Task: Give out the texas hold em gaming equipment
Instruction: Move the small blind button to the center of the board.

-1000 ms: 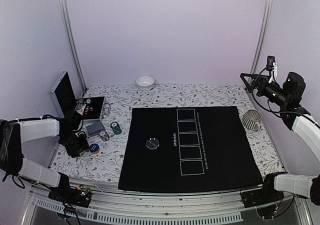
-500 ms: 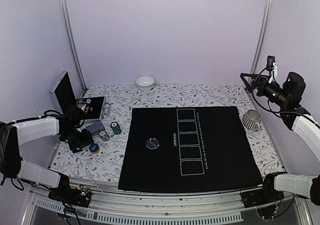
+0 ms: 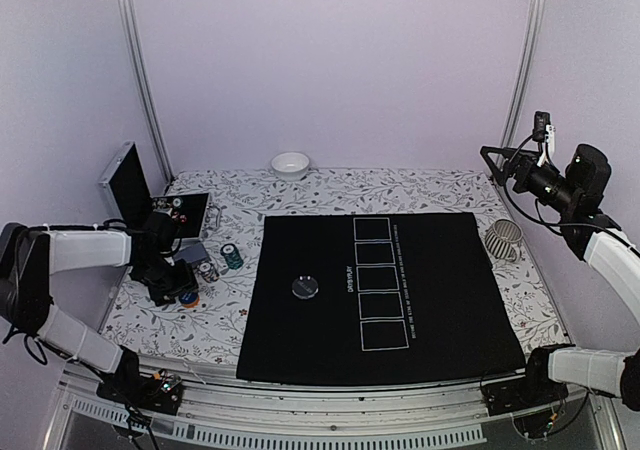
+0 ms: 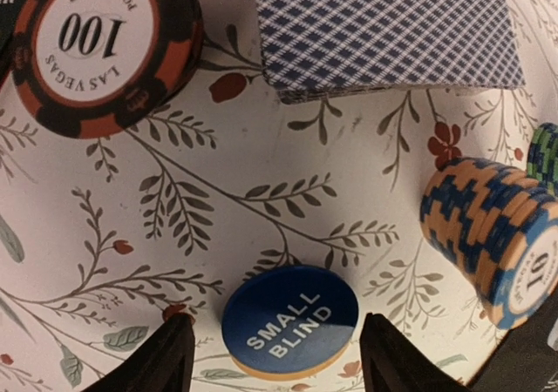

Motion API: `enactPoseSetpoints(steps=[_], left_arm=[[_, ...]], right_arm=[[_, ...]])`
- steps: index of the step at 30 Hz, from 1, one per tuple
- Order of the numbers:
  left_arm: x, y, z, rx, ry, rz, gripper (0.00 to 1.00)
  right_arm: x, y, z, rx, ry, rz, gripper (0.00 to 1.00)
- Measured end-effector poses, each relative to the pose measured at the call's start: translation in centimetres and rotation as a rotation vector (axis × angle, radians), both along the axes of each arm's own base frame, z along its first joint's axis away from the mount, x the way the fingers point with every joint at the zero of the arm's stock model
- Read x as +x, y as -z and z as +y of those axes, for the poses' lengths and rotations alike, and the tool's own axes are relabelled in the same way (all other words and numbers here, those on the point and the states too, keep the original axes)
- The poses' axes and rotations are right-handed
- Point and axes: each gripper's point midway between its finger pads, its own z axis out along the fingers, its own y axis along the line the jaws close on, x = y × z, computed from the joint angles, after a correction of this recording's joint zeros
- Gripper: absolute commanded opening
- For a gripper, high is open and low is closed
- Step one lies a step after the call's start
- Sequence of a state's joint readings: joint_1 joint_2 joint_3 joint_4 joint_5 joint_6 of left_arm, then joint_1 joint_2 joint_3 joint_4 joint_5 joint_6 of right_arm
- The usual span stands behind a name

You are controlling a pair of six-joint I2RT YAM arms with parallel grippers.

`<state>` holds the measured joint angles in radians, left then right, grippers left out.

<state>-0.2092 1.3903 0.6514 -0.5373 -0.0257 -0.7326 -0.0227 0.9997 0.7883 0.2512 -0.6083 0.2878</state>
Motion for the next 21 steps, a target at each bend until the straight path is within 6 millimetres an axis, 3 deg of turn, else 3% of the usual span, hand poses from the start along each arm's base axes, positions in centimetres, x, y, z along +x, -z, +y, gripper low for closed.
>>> enactPoseSetpoints(steps=[12, 21], left_arm=[[0.84, 0.43, 0.2, 0.039, 0.003, 0.015, 0.67], [0.35, 0.48, -0.53, 0.077, 0.046, 0.024, 0.66]], right_arm=[[0.0, 0.0, 0.0, 0.0, 0.0, 0.0, 0.98], [0.0, 0.0, 0.01, 0.0, 0.0, 0.0, 0.98]])
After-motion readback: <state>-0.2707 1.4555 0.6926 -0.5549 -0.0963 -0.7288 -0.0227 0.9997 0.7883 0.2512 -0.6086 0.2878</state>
